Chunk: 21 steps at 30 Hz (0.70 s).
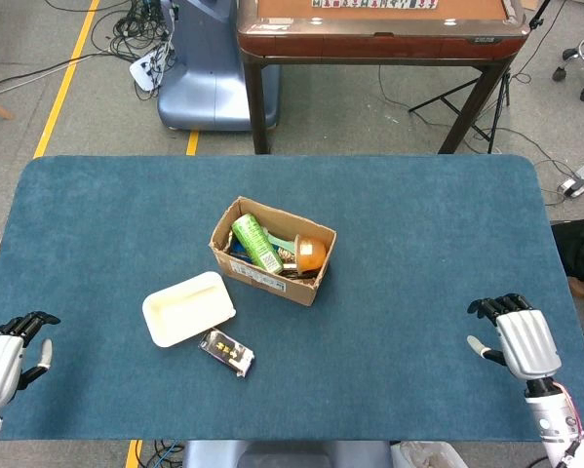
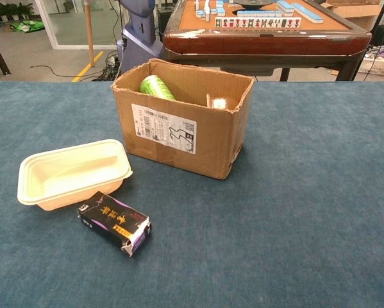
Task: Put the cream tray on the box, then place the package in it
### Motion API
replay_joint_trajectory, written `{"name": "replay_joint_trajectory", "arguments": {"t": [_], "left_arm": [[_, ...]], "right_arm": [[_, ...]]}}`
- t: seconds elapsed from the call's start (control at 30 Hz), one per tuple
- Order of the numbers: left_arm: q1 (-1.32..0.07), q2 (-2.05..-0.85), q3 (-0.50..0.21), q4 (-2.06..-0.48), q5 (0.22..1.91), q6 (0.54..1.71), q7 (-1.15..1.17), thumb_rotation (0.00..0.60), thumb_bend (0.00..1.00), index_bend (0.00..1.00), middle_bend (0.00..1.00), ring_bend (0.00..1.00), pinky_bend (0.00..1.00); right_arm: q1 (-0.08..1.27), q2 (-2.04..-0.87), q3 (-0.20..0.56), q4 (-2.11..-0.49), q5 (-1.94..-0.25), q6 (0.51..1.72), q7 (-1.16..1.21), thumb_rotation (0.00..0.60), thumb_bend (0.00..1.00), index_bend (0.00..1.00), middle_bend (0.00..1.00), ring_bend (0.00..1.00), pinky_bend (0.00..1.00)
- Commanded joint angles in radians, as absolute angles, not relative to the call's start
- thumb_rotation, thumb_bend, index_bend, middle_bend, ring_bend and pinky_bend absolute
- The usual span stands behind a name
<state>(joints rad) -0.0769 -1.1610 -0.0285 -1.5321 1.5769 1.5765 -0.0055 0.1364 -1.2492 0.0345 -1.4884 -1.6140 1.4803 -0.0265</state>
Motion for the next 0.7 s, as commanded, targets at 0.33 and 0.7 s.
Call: {"name": "replay_joint_trajectory", "arguments": {"t": [0.33, 0.7], "left_arm": [[-0.077, -1.160, -0.026, -1.537, 1.567, 1.558, -0.014, 0.600, 0.52, 0.37, 0.38, 0.39, 0.55], [-0.129, -1.117, 0.024, -1.659, 1.730, 1.536, -0.166, 0.600, 0.42, 0.36, 0.00, 0.01, 0.24]], "right_arm": [[0.147, -1.227, 0.033, -1.521, -1.606, 1.461, -0.032, 0.600, 0.16, 0.46, 0.52, 0.45, 0.36], [0.115, -1.187, 0.038, -1.567, -1.601, 1.519, -0.042, 0.600, 0.16, 0.46, 0.52, 0.45, 0.36]]}}
